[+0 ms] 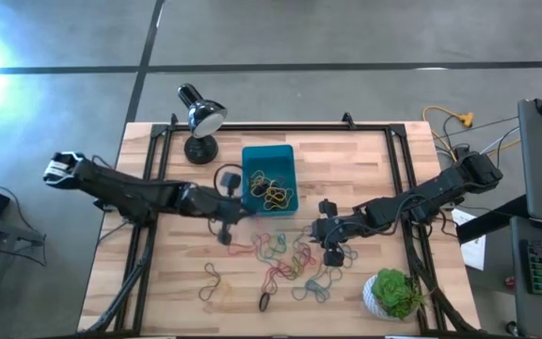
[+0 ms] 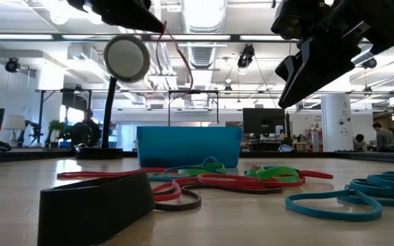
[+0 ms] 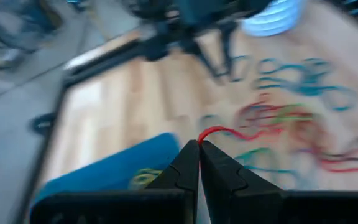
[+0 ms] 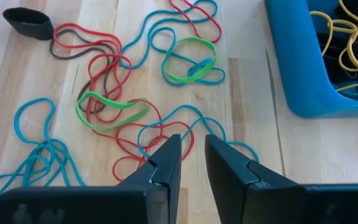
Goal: Pick and place rubber bands into bin
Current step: Put the red rubber band into the blue bin, then put the blue rubber band into the blue bin, then put the red rubber band into the blue bin
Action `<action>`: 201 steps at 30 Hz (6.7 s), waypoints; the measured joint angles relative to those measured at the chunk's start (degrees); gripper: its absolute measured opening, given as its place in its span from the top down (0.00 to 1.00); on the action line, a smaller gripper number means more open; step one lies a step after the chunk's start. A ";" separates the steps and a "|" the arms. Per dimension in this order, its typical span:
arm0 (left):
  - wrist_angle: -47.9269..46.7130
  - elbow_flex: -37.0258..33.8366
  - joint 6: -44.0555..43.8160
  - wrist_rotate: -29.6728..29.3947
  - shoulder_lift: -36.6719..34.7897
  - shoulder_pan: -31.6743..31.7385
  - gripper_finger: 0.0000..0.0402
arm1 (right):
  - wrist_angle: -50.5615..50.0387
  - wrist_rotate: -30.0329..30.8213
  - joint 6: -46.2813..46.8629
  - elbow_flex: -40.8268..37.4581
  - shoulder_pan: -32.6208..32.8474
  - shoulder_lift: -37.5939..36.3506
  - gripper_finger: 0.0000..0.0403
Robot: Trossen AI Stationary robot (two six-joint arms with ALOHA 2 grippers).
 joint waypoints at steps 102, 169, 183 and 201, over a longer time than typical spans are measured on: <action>-14.57 -0.69 -10.38 18.85 2.87 12.82 0.74 | 19.12 -5.03 -9.81 -5.27 -8.17 15.58 0.83; -2.20 -14.31 -25.47 26.07 2.75 -2.42 0.74 | 17.17 -3.02 -29.86 12.25 -25.01 6.40 0.98; 5.67 -16.49 -25.27 25.97 2.67 -4.32 0.74 | 14.51 -14.91 -22.02 12.87 -32.34 14.06 0.97; 6.66 -17.09 -25.19 21.03 2.78 -4.36 0.74 | 9.31 -15.75 -23.01 18.86 -30.53 18.72 0.62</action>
